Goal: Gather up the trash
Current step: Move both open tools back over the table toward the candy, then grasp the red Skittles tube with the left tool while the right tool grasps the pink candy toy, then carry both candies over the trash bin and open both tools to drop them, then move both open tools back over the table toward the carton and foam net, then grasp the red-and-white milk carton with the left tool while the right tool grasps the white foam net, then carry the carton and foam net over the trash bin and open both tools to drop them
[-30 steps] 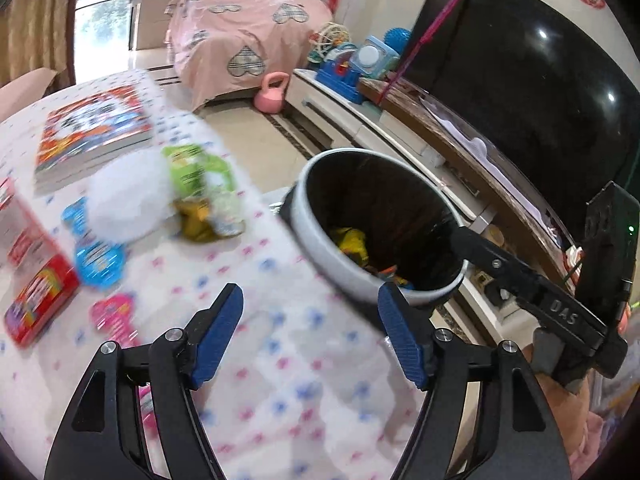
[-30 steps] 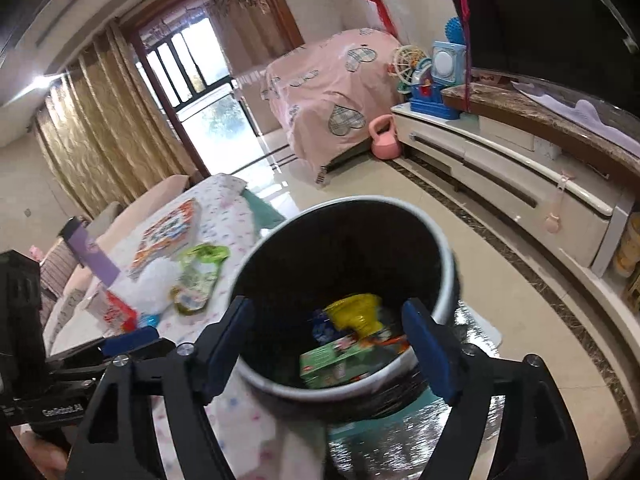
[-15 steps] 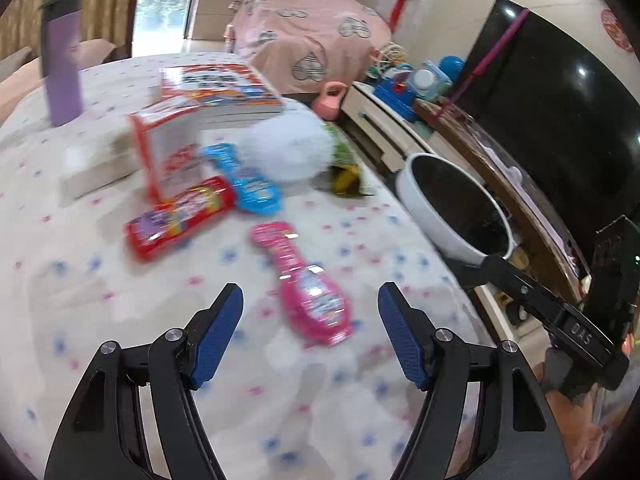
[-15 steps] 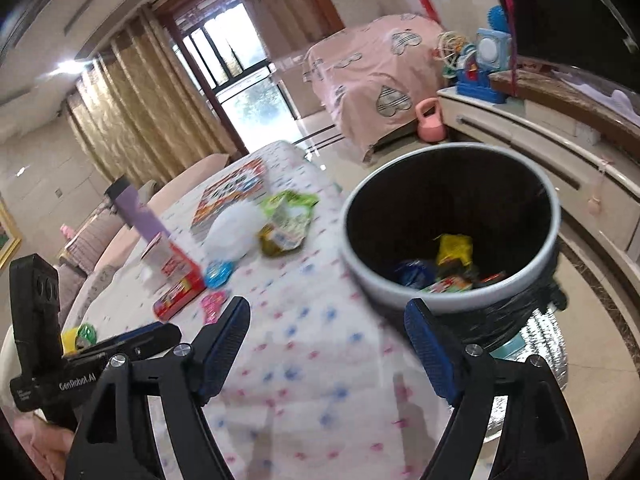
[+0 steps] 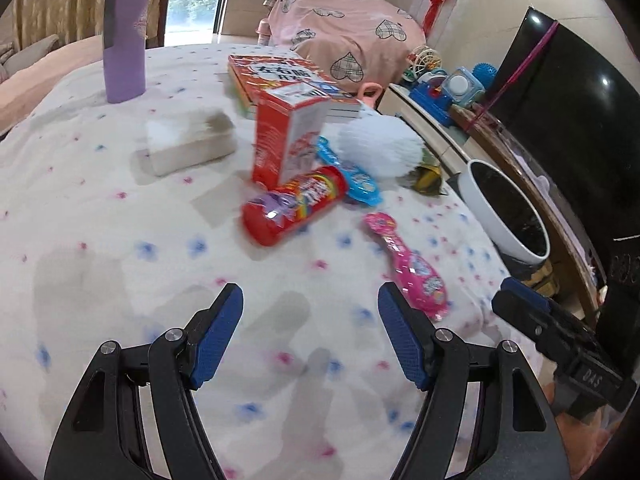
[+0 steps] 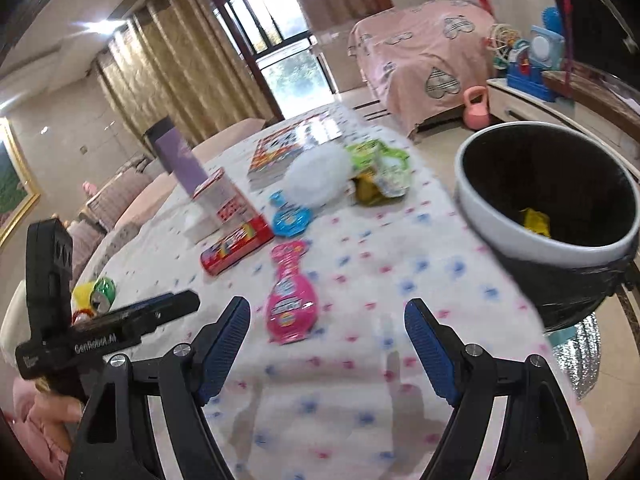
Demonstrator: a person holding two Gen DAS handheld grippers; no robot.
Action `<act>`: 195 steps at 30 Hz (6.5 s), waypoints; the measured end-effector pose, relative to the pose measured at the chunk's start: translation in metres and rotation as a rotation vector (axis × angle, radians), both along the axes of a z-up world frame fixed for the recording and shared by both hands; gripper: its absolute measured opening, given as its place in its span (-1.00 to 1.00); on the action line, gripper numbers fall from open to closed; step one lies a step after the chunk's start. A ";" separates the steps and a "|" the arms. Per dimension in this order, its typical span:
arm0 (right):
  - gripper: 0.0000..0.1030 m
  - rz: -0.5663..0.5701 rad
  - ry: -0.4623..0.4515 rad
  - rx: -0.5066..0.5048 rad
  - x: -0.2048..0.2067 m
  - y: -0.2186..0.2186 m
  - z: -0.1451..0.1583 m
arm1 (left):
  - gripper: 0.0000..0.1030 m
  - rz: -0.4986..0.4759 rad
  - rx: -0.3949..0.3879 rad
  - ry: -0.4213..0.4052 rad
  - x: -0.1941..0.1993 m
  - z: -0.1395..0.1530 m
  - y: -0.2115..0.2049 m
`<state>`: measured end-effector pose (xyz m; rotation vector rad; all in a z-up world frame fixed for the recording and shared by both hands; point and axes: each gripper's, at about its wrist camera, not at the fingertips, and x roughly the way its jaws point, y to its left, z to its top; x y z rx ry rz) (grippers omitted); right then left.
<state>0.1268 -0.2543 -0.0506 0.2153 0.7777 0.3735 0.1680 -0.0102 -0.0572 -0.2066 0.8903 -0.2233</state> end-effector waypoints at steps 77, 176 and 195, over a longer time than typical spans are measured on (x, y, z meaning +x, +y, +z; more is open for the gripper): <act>-0.13 -0.199 -0.069 0.001 0.003 -0.134 0.032 | -0.34 -0.371 -0.011 -0.124 0.019 0.061 -0.180; 0.30 0.056 -0.038 -0.027 0.133 0.023 0.023 | 0.52 0.122 -0.008 -0.027 0.098 0.009 0.013; -0.71 0.093 -0.047 -0.018 0.134 0.033 0.013 | -0.35 0.057 0.020 -0.073 0.081 0.015 -0.001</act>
